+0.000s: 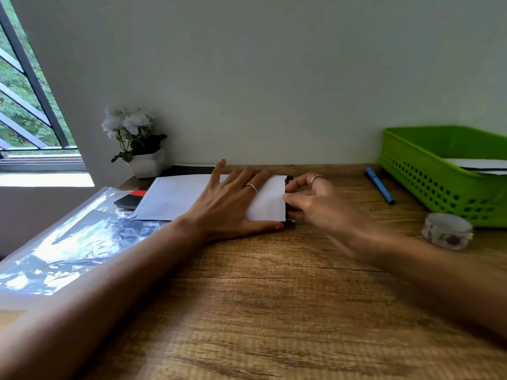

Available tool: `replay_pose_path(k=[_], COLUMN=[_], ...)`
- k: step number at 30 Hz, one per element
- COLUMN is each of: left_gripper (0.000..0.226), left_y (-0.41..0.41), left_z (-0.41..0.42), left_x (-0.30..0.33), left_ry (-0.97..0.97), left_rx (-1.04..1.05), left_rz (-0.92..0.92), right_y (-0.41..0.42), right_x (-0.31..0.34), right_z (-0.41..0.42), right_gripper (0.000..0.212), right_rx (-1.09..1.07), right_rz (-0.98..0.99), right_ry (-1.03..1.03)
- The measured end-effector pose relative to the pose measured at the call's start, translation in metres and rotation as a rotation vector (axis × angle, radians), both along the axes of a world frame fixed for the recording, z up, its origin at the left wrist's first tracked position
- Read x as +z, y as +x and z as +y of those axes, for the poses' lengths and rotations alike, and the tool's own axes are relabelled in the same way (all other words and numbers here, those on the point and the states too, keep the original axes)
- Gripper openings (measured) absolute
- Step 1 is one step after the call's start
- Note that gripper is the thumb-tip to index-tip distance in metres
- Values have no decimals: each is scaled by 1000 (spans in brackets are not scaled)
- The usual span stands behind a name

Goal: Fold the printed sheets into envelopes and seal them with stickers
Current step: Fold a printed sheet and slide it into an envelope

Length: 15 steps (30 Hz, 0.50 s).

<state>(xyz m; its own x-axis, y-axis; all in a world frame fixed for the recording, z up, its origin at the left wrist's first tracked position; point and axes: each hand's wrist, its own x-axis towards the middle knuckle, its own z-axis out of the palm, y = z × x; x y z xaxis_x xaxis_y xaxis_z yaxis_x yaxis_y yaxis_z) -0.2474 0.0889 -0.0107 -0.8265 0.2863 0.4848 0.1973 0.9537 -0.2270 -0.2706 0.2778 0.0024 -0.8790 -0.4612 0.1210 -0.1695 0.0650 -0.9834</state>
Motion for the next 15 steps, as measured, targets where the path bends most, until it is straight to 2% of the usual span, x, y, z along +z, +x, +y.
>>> replay_pose_path(k=[5,9,15], left_gripper=[96,94,92], left_y=[0,1,1], left_z=[2,3,4], left_x=[0,1,1], left_ry=[2,4,-33], left_rx=[-18,-29,-58], left_rz=[-5,-1,5], right_y=[2,4,-1], right_x=[-1,0,-4], right_z=[-3,-6,-6], right_gripper=[18,34,63], right_rx=[68,149,224], right_rz=[-76,-119,-63], right_ry=[-73,-125,-61])
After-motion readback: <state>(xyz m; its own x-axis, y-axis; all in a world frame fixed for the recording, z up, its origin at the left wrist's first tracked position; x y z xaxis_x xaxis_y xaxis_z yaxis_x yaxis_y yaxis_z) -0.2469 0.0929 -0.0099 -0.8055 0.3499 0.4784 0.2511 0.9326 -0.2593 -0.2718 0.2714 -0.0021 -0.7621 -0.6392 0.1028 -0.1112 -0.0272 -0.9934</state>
